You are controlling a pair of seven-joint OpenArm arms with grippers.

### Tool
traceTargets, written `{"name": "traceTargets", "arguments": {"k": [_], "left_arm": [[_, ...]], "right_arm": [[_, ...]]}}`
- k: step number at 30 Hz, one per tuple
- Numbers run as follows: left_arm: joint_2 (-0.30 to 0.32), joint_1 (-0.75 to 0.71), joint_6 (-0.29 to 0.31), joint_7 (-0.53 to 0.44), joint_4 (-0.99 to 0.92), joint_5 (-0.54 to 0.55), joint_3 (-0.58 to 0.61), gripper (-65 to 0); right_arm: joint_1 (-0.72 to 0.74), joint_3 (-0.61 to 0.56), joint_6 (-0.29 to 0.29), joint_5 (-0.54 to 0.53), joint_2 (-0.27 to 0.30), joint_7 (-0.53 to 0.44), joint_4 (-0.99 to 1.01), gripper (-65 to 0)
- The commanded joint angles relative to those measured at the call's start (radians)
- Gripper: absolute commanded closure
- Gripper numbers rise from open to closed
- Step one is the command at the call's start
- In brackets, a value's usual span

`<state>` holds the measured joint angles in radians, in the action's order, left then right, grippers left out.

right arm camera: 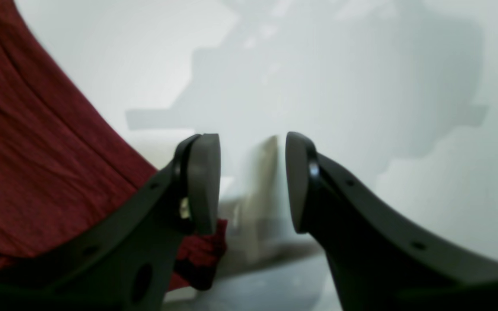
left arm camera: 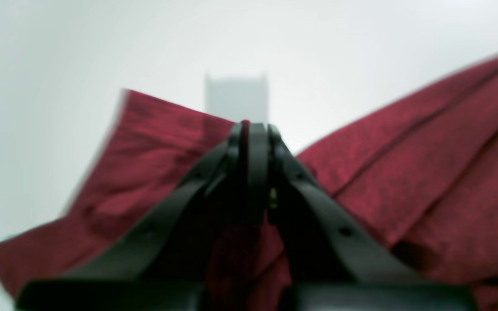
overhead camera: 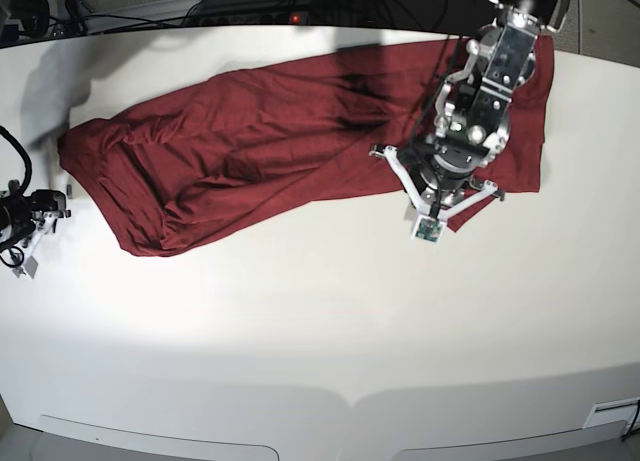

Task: Fold the T-shirt properly
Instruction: 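Release the cuff and press the left gripper onto the folded sleeve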

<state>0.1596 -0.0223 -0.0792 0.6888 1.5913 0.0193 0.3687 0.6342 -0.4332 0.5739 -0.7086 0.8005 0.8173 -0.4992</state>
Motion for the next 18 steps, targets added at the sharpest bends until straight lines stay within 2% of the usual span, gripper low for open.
{"name": "traceTargets", "arguments": {"k": [1,6,8,13,18], "left_arm": [[0.010,-0.002,-0.028,-0.039,0.064,-0.008,-0.001,0.0],[0.097,-0.143,-0.186,-0.110,0.288,-0.010,-0.001,0.0],[0.134,-0.197,-0.232,-0.117,0.343,-0.015,-0.001,0.0],[0.176,-0.295,-0.359,-0.114,0.364,-0.145,-0.026,0.0],[0.176,-0.370,-0.378,-0.114,0.364,-0.177,-0.146,0.0]], "right_arm": [[0.030,0.005,0.005,0.002,0.025,-0.005,-0.008,-25.2],[0.030,0.005,0.006,0.002,0.025,-0.005,-0.008,-25.2],[0.030,0.005,0.005,0.002,0.025,-0.006,-0.008,-25.2],[0.030,0.005,0.006,0.002,0.025,-0.006,-0.008,-25.2],[0.030,0.005,0.006,0.001,0.025,-0.005,-0.008,-25.2]]}}
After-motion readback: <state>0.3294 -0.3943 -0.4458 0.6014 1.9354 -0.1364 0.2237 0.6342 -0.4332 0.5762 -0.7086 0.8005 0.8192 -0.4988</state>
